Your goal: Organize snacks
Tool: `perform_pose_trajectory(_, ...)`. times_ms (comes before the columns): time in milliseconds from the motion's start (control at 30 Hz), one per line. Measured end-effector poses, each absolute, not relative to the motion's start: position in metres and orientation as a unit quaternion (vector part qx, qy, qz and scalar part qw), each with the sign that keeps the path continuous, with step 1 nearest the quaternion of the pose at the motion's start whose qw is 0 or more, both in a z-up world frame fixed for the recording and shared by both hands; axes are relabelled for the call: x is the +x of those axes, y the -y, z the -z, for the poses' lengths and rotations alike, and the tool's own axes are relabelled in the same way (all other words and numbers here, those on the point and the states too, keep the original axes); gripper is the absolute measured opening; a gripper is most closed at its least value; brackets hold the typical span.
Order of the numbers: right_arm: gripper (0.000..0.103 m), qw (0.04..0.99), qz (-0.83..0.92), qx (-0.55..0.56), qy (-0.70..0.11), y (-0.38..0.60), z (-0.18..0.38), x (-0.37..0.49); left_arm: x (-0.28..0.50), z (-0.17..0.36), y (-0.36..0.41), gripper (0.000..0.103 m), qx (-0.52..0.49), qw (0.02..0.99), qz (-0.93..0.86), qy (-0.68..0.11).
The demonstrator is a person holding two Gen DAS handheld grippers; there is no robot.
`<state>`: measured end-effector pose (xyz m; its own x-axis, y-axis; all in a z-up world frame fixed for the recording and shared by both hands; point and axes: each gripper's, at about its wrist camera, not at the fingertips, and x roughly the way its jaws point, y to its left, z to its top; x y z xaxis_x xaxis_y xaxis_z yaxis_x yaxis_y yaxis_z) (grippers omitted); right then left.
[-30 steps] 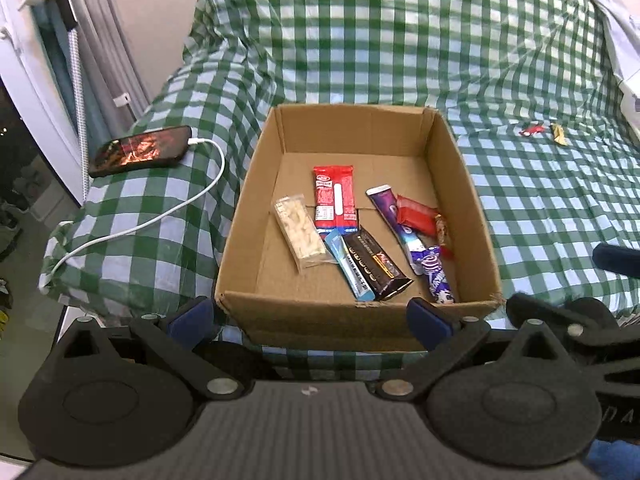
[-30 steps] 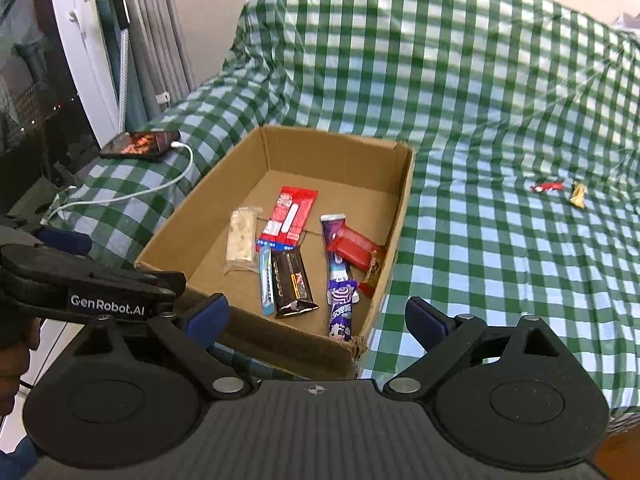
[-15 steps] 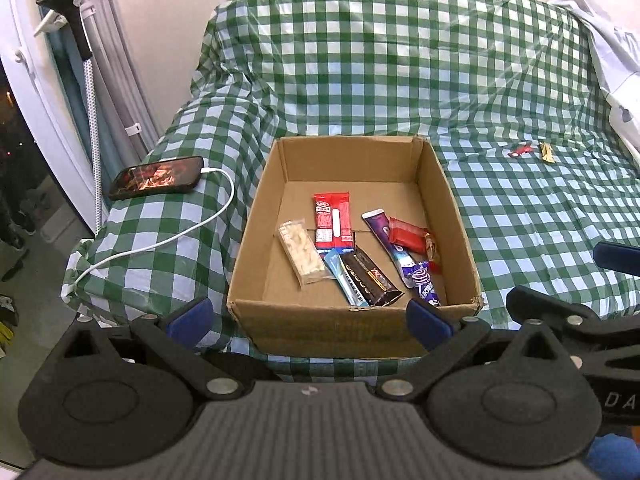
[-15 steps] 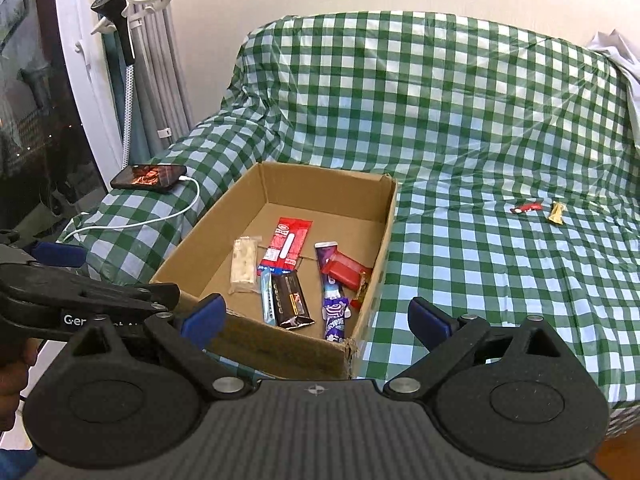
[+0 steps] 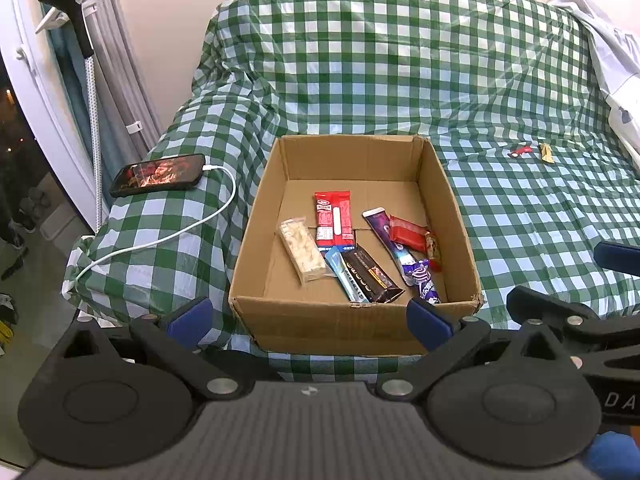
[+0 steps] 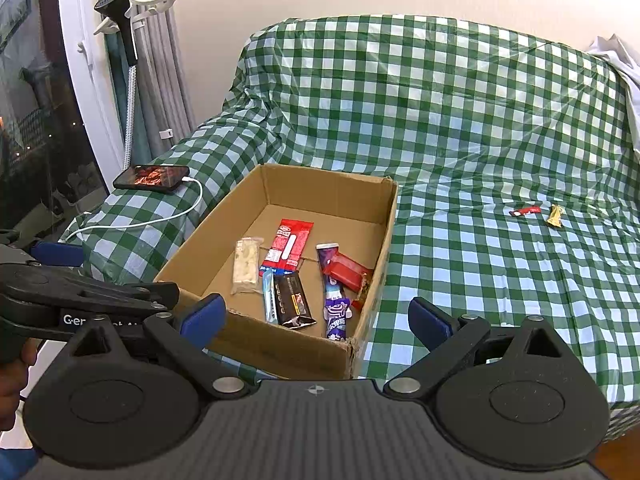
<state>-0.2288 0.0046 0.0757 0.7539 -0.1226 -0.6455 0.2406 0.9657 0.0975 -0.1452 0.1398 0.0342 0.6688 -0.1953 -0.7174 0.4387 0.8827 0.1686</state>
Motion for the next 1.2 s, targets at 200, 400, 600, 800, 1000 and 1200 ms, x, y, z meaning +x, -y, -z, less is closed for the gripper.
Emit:
perform_pose_trajectory(200,0.098,0.931,0.097,0.088,-0.339,-0.005,-0.074,-0.228,-0.145,-0.033,-0.141,0.103,0.166,0.897,0.176,-0.368)
perform_pose_trajectory(400,0.098,0.931,0.097,0.089,-0.342,-0.005,-0.070,-0.227,-0.142,-0.031,-0.141,0.103,0.167,0.896,0.176,-0.371)
perform_pose_trajectory(600,0.098,0.930,0.097,0.089,-0.343,-0.004,-0.069,-0.227,-0.141,-0.029,-0.141,0.103,0.168,0.896,0.176,-0.372)
perform_pose_trajectory(800,0.098,0.930,0.097,0.089,-0.343,-0.003,-0.070,-0.224,-0.136,-0.025,-0.140,0.103,0.173,0.893,0.174,-0.376)
perform_pose_trajectory(1000,0.098,0.928,0.096,0.102,-0.346,0.002,-0.060,-0.227,-0.131,-0.023,-0.131,0.103,0.185,0.890,0.170,-0.381)
perform_pose_trajectory(1200,0.098,0.925,0.103,0.122,-0.346,0.017,-0.054,-0.230,-0.125,-0.020,-0.113,0.103,0.198,0.882,0.172,-0.392)
